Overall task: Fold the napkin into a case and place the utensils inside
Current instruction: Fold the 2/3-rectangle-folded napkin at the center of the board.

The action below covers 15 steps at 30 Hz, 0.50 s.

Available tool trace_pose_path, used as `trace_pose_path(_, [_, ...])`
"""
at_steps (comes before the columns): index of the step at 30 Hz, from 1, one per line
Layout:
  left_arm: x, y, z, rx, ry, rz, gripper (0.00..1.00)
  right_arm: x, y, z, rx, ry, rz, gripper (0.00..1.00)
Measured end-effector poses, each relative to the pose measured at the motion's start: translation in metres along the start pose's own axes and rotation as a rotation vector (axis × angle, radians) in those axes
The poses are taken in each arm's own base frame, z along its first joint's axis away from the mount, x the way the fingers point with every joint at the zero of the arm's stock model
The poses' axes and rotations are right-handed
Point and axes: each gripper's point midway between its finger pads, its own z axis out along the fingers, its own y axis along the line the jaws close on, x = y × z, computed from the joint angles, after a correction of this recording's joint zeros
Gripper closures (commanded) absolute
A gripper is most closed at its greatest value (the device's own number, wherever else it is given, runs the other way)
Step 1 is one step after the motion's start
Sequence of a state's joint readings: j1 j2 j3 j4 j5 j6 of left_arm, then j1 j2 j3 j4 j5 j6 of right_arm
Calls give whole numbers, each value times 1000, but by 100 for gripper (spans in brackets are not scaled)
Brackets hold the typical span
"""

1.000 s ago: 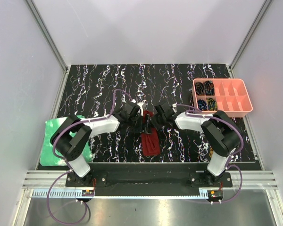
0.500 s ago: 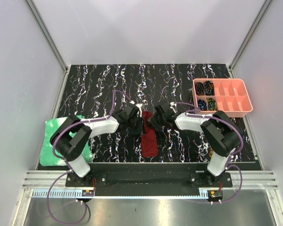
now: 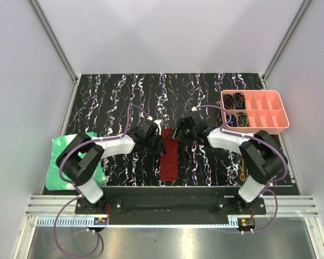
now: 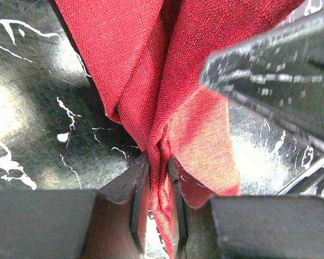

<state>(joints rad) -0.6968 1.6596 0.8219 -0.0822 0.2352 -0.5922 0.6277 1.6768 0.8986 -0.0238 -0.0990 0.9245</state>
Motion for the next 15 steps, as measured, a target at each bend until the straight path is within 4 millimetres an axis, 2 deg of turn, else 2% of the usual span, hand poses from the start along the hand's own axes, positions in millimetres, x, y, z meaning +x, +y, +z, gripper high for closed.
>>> trace_pose_path(5, [0, -1, -1, 2, -1, -3, 80, -1, -5, -1, 2, 8, -65, 41])
trace_pose_path(9, [0, -1, -1, 3, -1, -7, 81, -3, 1, 0, -13, 12, -107, 51])
trace_pose_path(15, [0, -2, -1, 5, 1, -7, 82, -6, 4, 0, -24, 5, -139, 53])
